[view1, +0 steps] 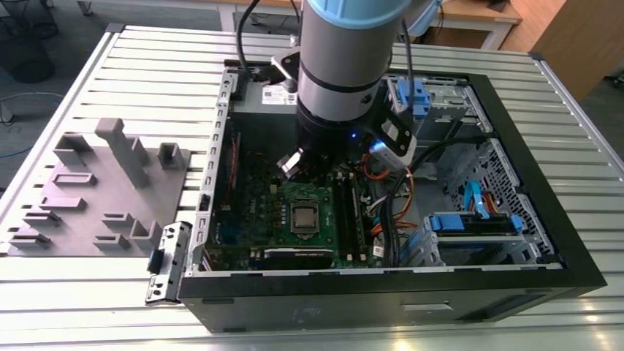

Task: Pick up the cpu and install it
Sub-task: 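Install the first cpu locking lever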

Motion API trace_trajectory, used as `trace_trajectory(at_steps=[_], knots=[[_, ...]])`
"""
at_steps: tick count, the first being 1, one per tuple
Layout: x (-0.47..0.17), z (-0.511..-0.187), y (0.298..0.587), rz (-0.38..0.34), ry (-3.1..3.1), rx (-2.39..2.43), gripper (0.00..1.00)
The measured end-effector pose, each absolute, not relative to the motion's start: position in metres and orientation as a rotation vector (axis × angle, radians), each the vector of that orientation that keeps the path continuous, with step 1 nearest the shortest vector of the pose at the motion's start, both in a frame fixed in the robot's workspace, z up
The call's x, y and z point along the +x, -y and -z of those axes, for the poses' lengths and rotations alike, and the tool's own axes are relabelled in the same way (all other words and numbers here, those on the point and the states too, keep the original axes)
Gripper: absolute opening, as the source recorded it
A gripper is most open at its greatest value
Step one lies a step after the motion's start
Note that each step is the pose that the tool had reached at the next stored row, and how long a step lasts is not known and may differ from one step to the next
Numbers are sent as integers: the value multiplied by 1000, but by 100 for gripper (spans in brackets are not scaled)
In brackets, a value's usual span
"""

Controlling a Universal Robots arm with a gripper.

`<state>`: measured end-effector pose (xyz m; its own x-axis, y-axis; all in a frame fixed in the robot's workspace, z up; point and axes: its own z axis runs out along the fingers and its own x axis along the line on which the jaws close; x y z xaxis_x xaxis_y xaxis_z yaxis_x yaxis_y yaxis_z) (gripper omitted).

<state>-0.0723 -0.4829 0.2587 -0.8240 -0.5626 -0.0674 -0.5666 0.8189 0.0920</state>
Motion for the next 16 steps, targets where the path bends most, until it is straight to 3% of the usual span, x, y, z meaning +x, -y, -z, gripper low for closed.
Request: trace_trajectory(at_steps=[16], knots=[[-57,-246,480,-164,-2961,-922,11]])
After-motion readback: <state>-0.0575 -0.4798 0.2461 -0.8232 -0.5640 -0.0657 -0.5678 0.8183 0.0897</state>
